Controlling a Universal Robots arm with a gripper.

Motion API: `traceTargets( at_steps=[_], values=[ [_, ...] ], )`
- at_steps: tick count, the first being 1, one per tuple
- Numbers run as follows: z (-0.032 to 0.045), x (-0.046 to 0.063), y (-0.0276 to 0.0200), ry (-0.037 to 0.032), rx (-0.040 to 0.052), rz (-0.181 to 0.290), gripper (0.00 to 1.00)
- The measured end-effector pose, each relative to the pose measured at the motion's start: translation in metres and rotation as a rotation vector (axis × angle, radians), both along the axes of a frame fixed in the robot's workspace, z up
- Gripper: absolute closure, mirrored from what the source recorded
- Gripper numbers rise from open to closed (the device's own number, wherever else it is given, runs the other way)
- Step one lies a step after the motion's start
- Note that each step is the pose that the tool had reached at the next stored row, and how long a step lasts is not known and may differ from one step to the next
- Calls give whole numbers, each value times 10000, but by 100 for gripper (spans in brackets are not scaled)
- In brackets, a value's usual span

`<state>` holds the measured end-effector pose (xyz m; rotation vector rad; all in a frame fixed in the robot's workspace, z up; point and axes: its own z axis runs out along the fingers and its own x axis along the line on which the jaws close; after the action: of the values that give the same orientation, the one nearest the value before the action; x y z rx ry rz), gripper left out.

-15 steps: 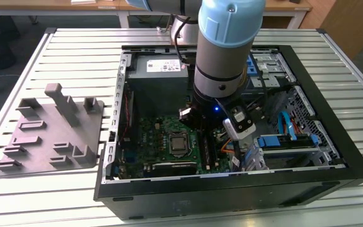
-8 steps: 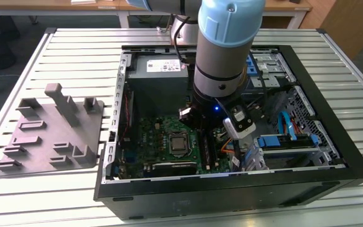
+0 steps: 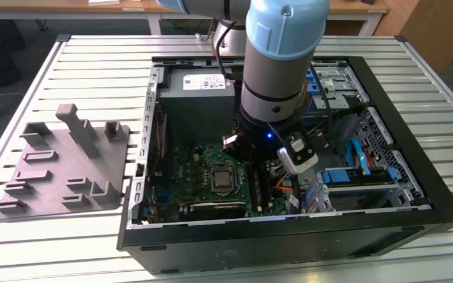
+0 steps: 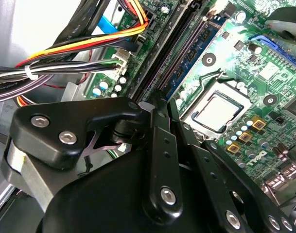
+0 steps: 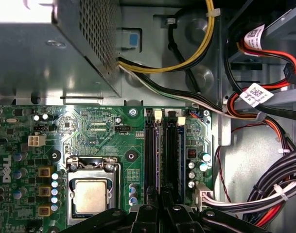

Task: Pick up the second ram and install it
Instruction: 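Insert the second ram into the second slot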

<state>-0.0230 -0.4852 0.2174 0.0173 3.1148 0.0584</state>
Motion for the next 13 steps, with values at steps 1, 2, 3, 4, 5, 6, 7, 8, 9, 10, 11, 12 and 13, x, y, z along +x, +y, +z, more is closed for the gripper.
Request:
traceTargets(
  at_steps=[1,2,3,4,5,6,7,8,9,10,11,12,13],
  values=[
    [-1,0,0,0,-1,12,86],
    [-3,0,0,0,0,25,86],
    [-6,0,0,0,0,36,86],
    [-8,0,0,0,0,45,86],
    [-12,0,1,-1,1,54,86],
    [-16,0,2,-1,2,57,86],
    [-18,0,3,0,-1,58,86],
    [-20,0,3,1,-1,59,86],
    [-23,-1,3,1,-2,59,86],
    [-26,0,3,0,-1,59,86],
    [-28,0,3,0,-1,59,86],
    [-29,0,3,1,-2,59,86],
    [-30,0,3,0,-9,59,86]
  ],
)
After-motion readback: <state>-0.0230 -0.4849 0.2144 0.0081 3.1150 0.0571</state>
